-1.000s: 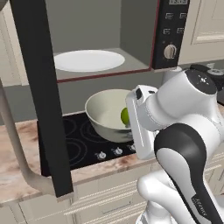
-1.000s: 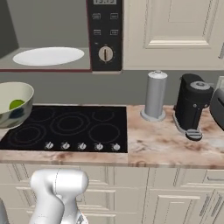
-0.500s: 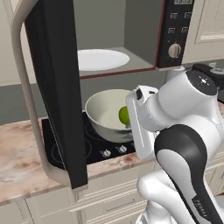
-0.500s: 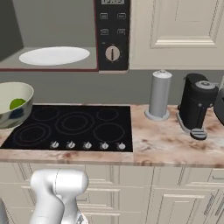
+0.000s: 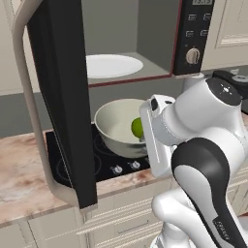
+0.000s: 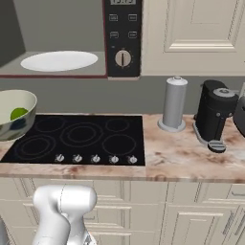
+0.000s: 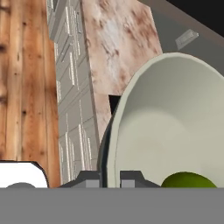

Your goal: Pick the lime from the sink and place it in the bowl. Then pick the bowl and place it in the microwave. Then close the microwave door and press the start button.

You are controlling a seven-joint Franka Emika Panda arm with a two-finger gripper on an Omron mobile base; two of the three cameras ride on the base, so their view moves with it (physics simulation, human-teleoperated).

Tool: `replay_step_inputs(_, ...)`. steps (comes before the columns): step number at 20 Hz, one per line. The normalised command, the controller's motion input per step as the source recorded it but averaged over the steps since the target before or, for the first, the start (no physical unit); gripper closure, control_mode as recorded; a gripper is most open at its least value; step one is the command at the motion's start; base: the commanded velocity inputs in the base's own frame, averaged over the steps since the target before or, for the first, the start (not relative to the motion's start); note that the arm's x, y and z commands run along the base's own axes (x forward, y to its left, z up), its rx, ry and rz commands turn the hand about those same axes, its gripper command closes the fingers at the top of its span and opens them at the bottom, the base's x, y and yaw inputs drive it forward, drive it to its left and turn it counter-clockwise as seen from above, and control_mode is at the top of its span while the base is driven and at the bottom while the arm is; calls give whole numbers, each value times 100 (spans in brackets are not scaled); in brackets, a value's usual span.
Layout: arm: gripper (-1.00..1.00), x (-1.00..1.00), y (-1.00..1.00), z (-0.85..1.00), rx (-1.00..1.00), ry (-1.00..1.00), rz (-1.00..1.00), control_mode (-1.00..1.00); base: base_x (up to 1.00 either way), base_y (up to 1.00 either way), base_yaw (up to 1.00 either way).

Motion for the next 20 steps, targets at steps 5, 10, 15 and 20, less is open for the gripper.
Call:
replay_step_inputs(5,100,0,0,0,0,0,0,100,-8,0,0)
replay_step_inputs(10,100,0,0,0,0,0,0,100,0,0,0)
replay_step_inputs(15,100,0,-7,39,0,-7,0,-100,0,-1,0)
replay_step_inputs(20,100,29,-21,100,0,-1,0,-100,0,0,0)
